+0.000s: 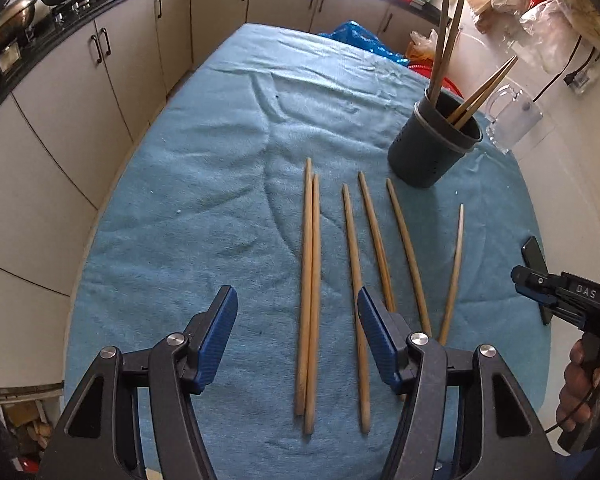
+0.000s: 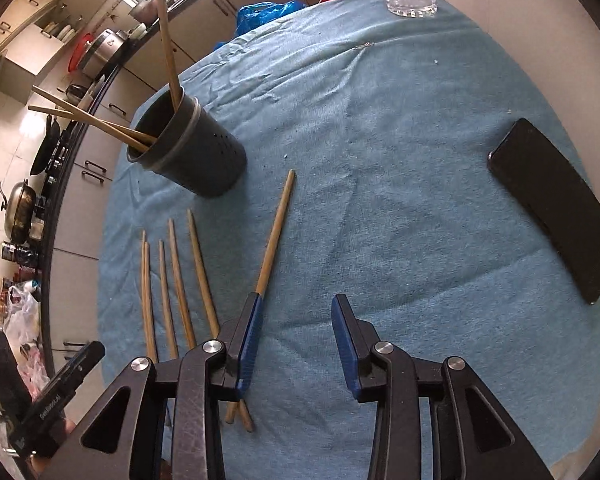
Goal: Organize utensils
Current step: 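Lower the right tool onto a third chopstick and close it while the left tool grasps another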
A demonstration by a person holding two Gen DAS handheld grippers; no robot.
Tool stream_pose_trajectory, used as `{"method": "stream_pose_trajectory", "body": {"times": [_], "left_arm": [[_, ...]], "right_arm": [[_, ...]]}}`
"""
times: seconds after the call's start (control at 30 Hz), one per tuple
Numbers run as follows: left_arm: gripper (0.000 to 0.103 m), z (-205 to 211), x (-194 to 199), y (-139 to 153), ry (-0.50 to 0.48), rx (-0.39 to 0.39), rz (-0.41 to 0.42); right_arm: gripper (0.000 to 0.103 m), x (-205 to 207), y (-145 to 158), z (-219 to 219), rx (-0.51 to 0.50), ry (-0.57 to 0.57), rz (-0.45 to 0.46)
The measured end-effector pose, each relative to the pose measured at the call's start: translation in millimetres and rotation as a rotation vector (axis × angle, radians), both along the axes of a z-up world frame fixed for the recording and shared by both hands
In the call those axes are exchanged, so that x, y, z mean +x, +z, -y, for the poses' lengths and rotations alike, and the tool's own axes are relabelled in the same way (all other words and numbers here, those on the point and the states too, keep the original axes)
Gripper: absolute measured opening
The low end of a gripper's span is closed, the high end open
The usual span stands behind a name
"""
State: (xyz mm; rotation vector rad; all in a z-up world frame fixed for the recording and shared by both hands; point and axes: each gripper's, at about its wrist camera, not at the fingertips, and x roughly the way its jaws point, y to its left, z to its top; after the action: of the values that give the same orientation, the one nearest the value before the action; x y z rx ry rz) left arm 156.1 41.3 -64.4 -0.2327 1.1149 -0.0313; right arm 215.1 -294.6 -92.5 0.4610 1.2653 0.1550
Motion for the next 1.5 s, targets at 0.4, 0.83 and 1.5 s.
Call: {"method": "stream_pose_trajectory", "body": {"times": [0.4, 0.83, 1.5], "left_arm": [[0.061, -26, -15, 1, 0.053, -0.009, 0.004], [0.061, -51, -14, -9, 0.057, -0.017, -0.020], [0.045, -15, 88, -47, -0.120, -0.064, -0.135]], "right_arm": [[0.038, 43, -16, -13, 0.050, -0.046, -0.073], [0.023, 87, -42, -50, -0.091, 0.005, -0.128], [0.007, 34, -42, 3, -0.178, 0.011, -0.134]]}}
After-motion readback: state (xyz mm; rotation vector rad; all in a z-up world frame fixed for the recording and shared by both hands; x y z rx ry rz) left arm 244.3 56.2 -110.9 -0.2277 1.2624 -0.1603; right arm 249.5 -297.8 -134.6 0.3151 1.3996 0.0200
